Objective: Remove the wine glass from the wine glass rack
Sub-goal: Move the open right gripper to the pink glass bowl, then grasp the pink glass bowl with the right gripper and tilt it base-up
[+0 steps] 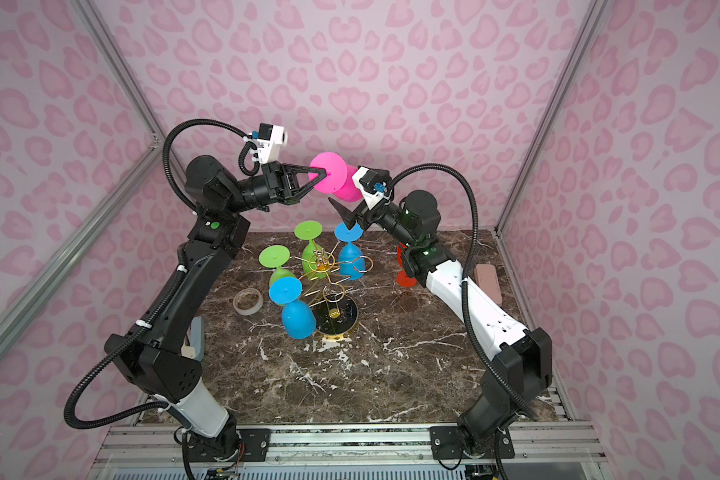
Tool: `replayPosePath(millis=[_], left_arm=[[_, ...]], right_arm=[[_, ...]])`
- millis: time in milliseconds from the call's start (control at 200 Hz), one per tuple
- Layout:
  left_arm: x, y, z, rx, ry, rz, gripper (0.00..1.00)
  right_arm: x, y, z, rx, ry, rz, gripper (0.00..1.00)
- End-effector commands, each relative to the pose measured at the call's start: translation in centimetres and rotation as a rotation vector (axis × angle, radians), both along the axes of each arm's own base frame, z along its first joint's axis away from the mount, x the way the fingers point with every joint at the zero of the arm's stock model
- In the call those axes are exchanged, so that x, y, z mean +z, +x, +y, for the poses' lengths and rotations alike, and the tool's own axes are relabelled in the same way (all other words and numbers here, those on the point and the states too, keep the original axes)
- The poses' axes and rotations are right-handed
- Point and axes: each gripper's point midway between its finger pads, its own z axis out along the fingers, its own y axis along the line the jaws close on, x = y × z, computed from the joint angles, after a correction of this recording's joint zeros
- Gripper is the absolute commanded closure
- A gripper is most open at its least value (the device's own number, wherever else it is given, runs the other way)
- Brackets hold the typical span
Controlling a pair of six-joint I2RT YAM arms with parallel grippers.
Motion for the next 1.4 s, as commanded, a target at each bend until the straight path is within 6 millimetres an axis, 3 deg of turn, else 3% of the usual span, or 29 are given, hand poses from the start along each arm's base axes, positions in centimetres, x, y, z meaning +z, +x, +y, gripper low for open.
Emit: replayPosePath(millis=[0,305,495,915,980,1050,1115,1275,1395], left_arm=[[0.9,-0.6,0.0,-0.012,-0.016,-0.046,0.96],[1.4,-1.4,-0.1,-0.033,-0.025,-0.047,0.96],[1.3,-1.7,-0.4,-0.05,-0.023,-0.032,0.96],[1.8,-1.7,-0.3,-0.042,-0.038,-0.025,0.96],[1.8,-1.4,-0.3,-0.038,-0.039,-0.02,0.9],[1.8,-1.2,-0.3,-0.032,-0.041,-0.023,0.73],[1.8,-1.2,-0.4,-0.024,-0.039,-0.038,0.65],[2.3,-0.9,0.2,0.028,-0.032,-0.111,0.42],[2.0,-0.3,1.2,0.116,-0.017,-0.207,0.36]], right_arm=[[0.3,0.5,0.2,-0.009,0.006,-0.018,0.01],[0.0,1.8,0.3,-0.037,0.012,-0.016,0.01],[0.2,2.2,0.4,-0.038,0.026,-0.015,0.07],[0.2,1.0,-0.3,-0.039,0.021,-0.007,0.15],[0.1,0.9,-0.3,-0.04,0.011,0.005,0.16],[0.0,0.9,-0.5,-0.046,-0.002,0.022,0.18],[0.1,0.7,-0.7,-0.056,-0.01,0.038,0.19],[0.6,0.3,-2.3,-0.074,0.004,0.106,0.19],[0.6,0.2,-3.8,-0.118,-0.008,0.181,0.19]])
